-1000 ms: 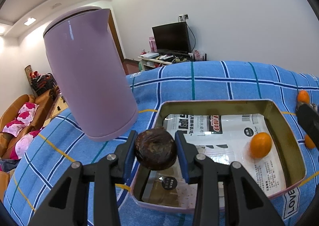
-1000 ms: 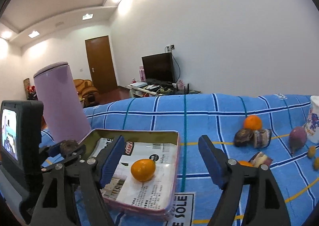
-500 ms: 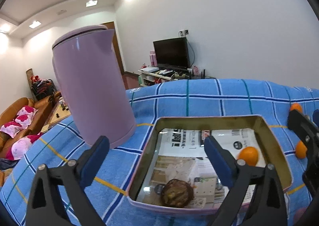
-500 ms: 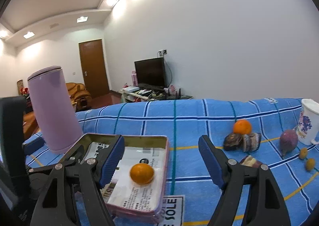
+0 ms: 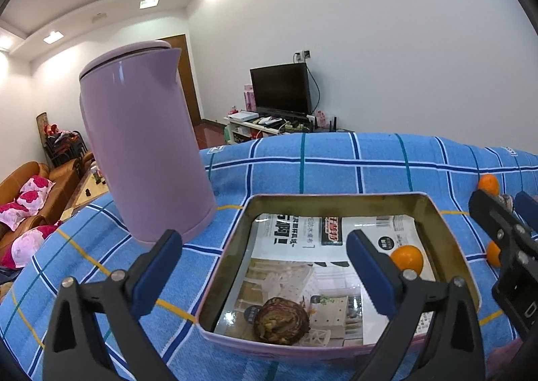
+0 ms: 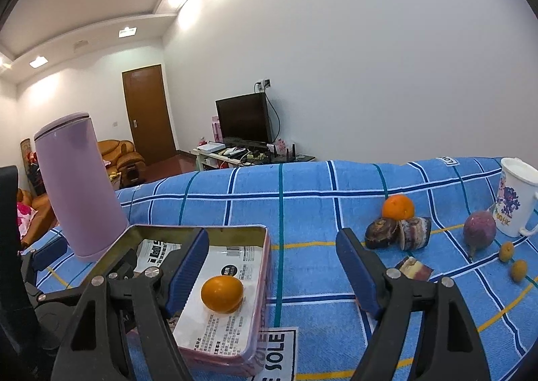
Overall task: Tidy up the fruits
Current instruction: 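Withdraw both tools from the tin toward the remaining fruit near the mug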
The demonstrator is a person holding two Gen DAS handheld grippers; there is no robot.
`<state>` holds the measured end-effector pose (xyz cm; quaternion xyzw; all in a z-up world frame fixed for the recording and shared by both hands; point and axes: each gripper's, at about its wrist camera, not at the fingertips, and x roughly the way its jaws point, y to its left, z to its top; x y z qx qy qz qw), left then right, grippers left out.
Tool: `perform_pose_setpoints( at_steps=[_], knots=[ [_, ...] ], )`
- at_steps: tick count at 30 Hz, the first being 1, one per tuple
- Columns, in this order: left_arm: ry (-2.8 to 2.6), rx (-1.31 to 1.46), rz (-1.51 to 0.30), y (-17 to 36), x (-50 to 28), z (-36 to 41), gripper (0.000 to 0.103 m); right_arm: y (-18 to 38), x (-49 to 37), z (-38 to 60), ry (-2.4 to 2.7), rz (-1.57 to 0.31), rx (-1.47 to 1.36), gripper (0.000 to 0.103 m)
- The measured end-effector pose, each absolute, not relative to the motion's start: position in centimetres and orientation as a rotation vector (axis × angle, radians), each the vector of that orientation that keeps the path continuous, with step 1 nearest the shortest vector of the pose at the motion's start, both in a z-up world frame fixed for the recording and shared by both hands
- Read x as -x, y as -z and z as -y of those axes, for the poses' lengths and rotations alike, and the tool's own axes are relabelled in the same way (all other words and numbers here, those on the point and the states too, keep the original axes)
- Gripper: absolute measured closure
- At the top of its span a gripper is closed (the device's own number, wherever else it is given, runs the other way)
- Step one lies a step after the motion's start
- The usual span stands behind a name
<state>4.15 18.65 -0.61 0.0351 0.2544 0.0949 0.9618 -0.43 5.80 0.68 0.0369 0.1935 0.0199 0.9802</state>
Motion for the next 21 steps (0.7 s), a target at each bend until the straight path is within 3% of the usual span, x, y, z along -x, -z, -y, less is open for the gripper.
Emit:
perform_pose_setpoints(
  at_steps=[21],
  knots=[
    [-0.163, -0.064, -0.505, 0.5, -3.6, -17.7, 0.001, -0.5, 0.6, -3.8, 0.025, -0.435, -0.065, 0.024]
  ],
)
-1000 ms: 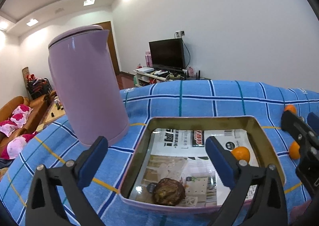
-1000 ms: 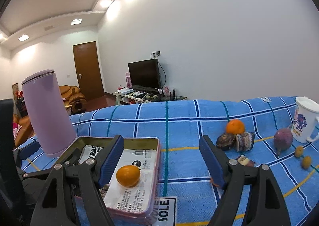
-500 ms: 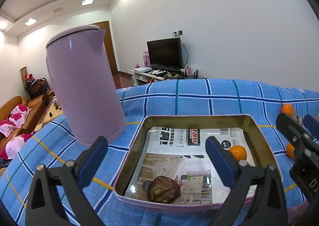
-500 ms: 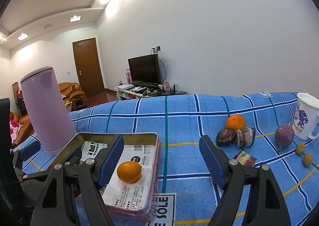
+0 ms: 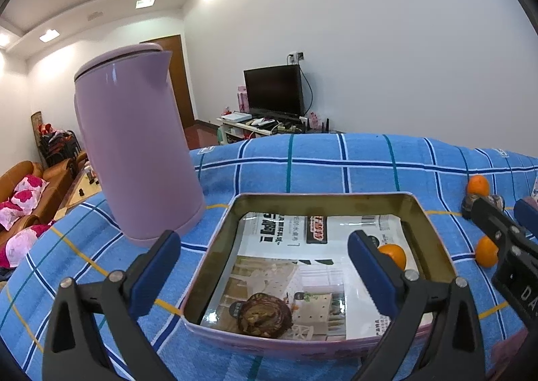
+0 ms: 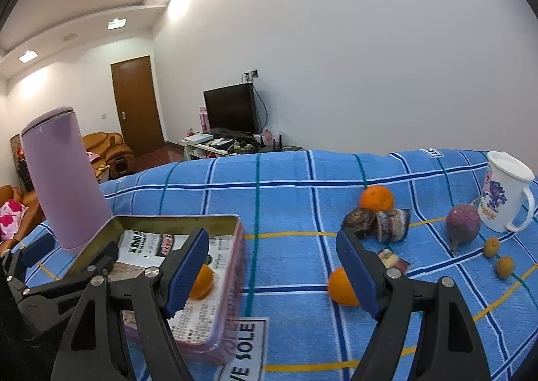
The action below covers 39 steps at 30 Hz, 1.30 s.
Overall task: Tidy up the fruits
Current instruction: 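Withdraw both tools from the tin toward the remaining fruit near the mug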
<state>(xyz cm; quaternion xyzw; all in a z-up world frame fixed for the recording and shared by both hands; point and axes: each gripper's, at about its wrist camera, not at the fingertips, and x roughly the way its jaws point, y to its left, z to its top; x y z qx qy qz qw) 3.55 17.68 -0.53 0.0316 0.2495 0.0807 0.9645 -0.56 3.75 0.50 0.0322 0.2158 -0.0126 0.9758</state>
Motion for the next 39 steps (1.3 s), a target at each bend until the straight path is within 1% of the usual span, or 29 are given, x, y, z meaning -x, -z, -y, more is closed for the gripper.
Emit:
perform_pose_setpoints(
  at_steps=[6, 18, 39],
  knots=[
    [-0.160, -0.070, -0.489, 0.4, -3.0, -17.2, 0.000, -0.5, 0.9, -3.0, 0.037, -0.438, -0.060, 0.024],
    [-0.179, -0.058, -0.509, 0.6, -2.6, -16.4, 0.000, -1.0, 3.0, -2.2, 0.035, -0.404, 0.044, 0.024],
    [-0.064, -0.168, -0.539, 0.8, -0.7, -9.4, 0.000, -1.4, 5.2, 6.3, 0.125, -0.428, 0.030, 0.024]
  ],
)
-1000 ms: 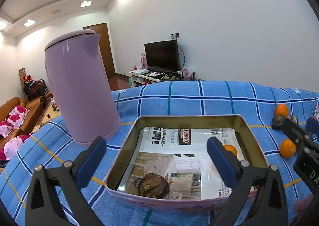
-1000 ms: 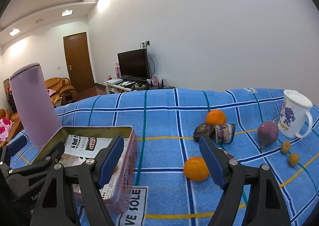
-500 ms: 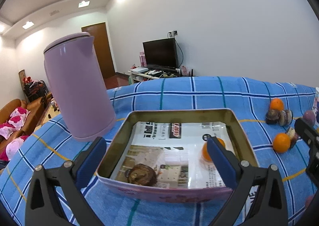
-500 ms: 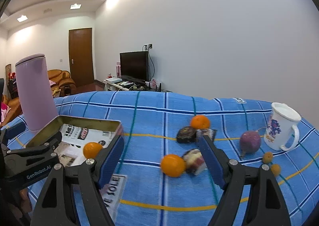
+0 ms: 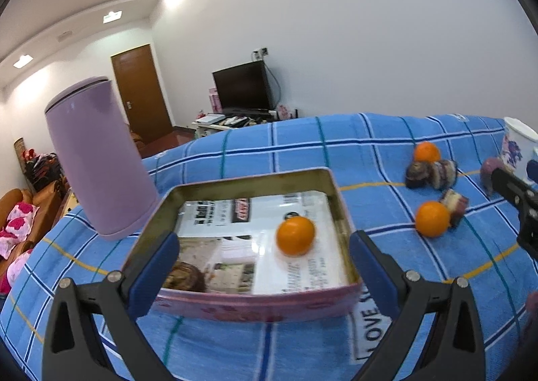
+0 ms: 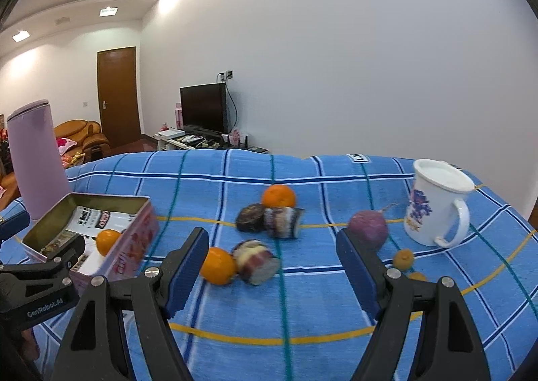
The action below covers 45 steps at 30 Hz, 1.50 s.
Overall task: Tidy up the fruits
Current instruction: 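Withdraw both tools from the tin toward the remaining fruit near the mug, then grasp a small yellow-brown fruit with the right tool while the left tool grasps another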
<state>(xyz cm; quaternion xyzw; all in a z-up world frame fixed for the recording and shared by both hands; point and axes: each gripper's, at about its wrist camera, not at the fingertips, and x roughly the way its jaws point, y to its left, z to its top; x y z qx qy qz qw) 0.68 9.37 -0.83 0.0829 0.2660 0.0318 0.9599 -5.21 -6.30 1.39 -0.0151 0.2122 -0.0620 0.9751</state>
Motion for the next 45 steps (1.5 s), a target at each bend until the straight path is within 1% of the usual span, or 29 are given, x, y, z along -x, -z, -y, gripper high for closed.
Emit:
perform_pose_setpoints(
  at_steps=[11, 17, 25, 33, 36, 38, 40, 42, 43, 44, 45],
  knots=[
    [0.012, -0.188, -0.571, 1.0, -0.1, -5.0, 0.000, -1.5, 5.6, 11.1, 0.190, -0.450, 0.011, 0.024],
    [0.067, -0.214, -0.579, 1.2, 0.2, -2.1, 0.000, -1.4, 5.6, 15.8, 0.272, -0.484, -0.045, 0.024],
    [0.164, -0.259, -0.611, 1.5, 0.4, 2.7, 0.000, -0.3, 5.8, 23.3, 0.345, -0.566, -0.256, 0.024],
    [0.231, -0.276, -0.694, 2.4, -0.3, 6.2, 0.000, 1.2, 5.7, 27.5, 0.259, -0.640, -0.493, 0.024],
    [0.231, -0.291, -0.713, 2.7, -0.5, 7.1, 0.000, 1.5, 5.6, 27.7, 0.227, -0.662, -0.517, 0.024],
    [0.233, -0.294, -0.724, 2.8, -0.6, 7.4, 0.000, 1.6, 5.1, 26.8, 0.194, -0.688, -0.479, 0.034],
    [0.242, -0.292, -0.731, 2.9, -0.7, 7.6, 0.000, 1.8, 4.5, 25.2, 0.152, -0.726, -0.410, 0.036],
    [0.249, -0.290, -0.731, 2.8, -0.6, 7.7, 0.000, 2.1, 3.7, 23.7, 0.117, -0.770, -0.339, 0.042],
    [0.254, -0.287, -0.732, 2.8, -0.6, 7.7, 0.000, 2.4, 3.4, 23.1, 0.103, -0.793, -0.306, 0.050],
    [0.257, -0.286, -0.732, 2.8, -0.6, 7.8, 0.000, 2.6, 3.1, 22.6, 0.098, -0.812, -0.276, 0.055],
    [0.261, -0.287, -0.732, 2.8, -0.6, 8.0, 0.000, 2.8, 2.8, 22.1, 0.107, -0.833, -0.238, 0.057]
  ],
)
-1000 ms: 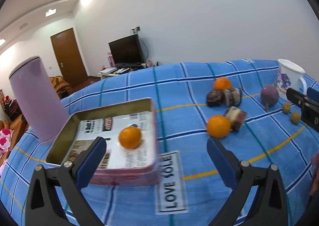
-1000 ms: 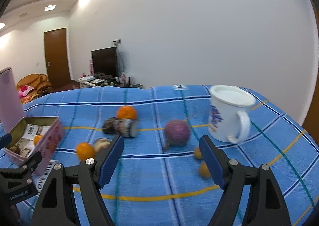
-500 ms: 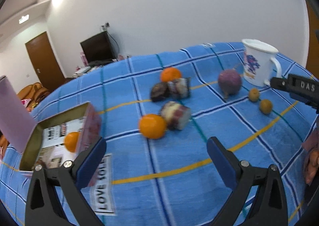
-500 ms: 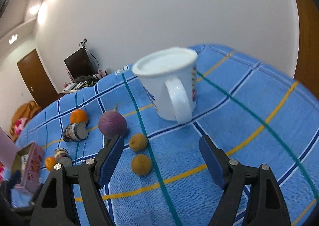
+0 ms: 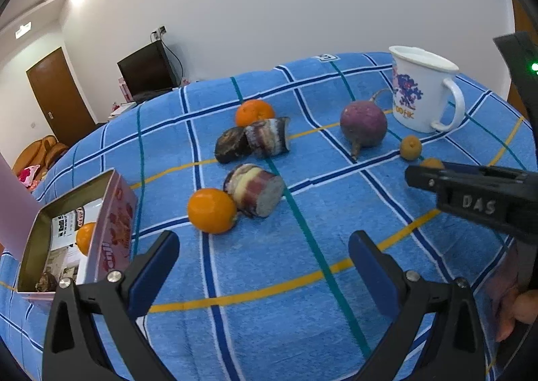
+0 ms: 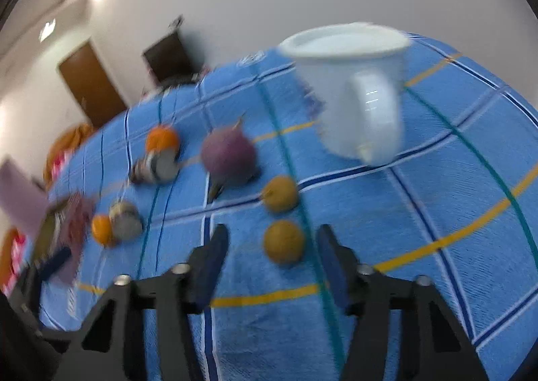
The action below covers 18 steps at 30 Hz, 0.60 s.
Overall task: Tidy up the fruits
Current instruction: 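Grasp a small yellow-brown fruit with the right tool while the left tool grasps another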
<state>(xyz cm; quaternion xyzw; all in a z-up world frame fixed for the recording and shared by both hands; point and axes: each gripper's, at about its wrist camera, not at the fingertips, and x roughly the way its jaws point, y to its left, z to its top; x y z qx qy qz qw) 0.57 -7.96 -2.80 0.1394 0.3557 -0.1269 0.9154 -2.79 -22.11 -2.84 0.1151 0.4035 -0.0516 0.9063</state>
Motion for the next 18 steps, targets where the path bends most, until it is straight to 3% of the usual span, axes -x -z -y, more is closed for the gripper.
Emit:
perform_pose_setpoints(
  at_steps=[4, 9, 15, 18],
  knots=[
    [0.271, -0.288, -0.731, 2.7, -0.5, 8.5, 0.000, 2.9, 2.8, 22.2, 0.132, -0.846, -0.194, 0.075],
    [0.294, -0.266, -0.744, 2.4, -0.9, 9.6, 0.001, 2.2, 3.6, 23.7, 0.138, -0.829, -0.178, 0.075],
    [0.369, -0.172, -0.785, 1.7, -2.5, 13.0, 0.006, -0.6, 6.3, 28.1, 0.237, -0.657, -0.212, 0.075],
    [0.415, -0.150, -0.805, 1.8, -3.3, 15.9, 0.018, -1.1, 7.2, 29.6, 0.272, -0.622, -0.230, 0.075]
  ],
)
